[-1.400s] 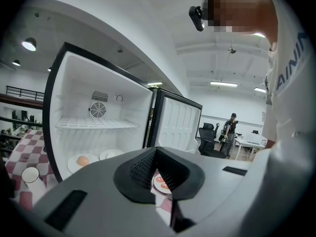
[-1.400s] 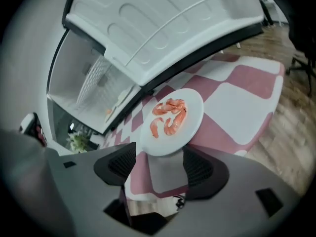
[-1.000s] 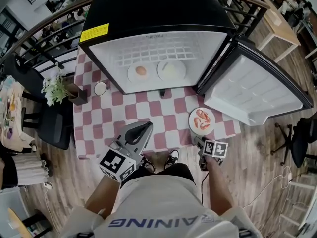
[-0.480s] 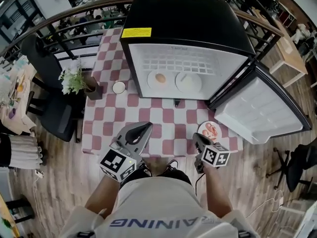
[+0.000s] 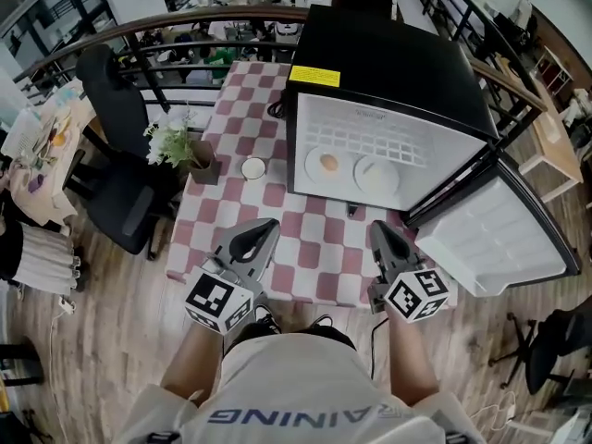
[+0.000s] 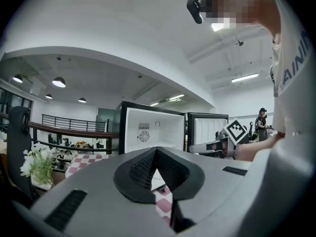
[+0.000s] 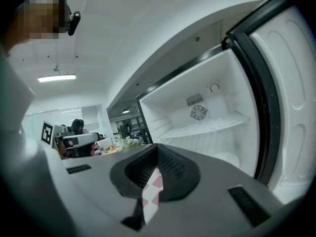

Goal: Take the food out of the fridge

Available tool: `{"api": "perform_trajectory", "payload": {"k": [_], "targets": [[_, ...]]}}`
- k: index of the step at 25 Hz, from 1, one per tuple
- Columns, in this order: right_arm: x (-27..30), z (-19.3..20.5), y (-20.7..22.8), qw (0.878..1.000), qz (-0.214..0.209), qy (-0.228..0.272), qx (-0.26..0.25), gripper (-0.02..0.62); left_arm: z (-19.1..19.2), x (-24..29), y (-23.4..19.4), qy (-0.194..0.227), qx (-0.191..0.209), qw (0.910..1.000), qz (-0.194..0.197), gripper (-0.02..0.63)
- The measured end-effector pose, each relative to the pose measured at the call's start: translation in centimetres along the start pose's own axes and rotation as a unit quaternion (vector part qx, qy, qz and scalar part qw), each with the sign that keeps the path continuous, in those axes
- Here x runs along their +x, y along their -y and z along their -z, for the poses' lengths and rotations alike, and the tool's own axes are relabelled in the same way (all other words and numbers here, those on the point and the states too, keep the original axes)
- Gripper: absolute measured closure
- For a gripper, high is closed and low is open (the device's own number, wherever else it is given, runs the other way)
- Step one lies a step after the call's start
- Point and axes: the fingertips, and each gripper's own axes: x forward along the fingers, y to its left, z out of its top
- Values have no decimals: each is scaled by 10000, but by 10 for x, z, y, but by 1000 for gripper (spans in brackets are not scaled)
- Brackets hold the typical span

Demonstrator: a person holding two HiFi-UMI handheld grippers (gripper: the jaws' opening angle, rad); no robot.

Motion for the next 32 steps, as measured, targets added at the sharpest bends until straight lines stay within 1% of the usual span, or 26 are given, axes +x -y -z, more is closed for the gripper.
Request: {"api": "perform_trajectory", "payload": {"k": [3, 7, 13, 22, 24, 27, 30, 32], "targets": [[3, -24, -23, 9991, -159, 248, -315, 575, -7, -6, -6, 90, 50, 9999, -99, 601], [6, -39, -41, 9973, -349, 431, -474, 574, -13, -12, -10, 185, 101, 9996, -178, 601], [9, -29, -40, 9989, -269, 312, -202, 574, -17, -15, -13, 258, 76, 9994, -235, 601], [15, -17, -28, 9996, -135, 178, 186, 575, -14, -8, -12, 206, 102, 9997, -89, 601], [19, -13, -23, 9992, -85, 108, 384, 574, -13, -6, -12, 204, 74, 9997, -85, 601], [27, 1, -8, 9956, 23, -29, 939, 574, -10, -5, -14, 181, 50, 9998, -83, 601], [39, 23, 9, 9863, 151, -185, 1634, 572, -6, -6, -16, 157, -6, 9998, -105, 601], [49, 39, 21, 9755, 233, -276, 2172, 571, -3, -7, -19, 138, -44, 9998, -131, 601]]}}
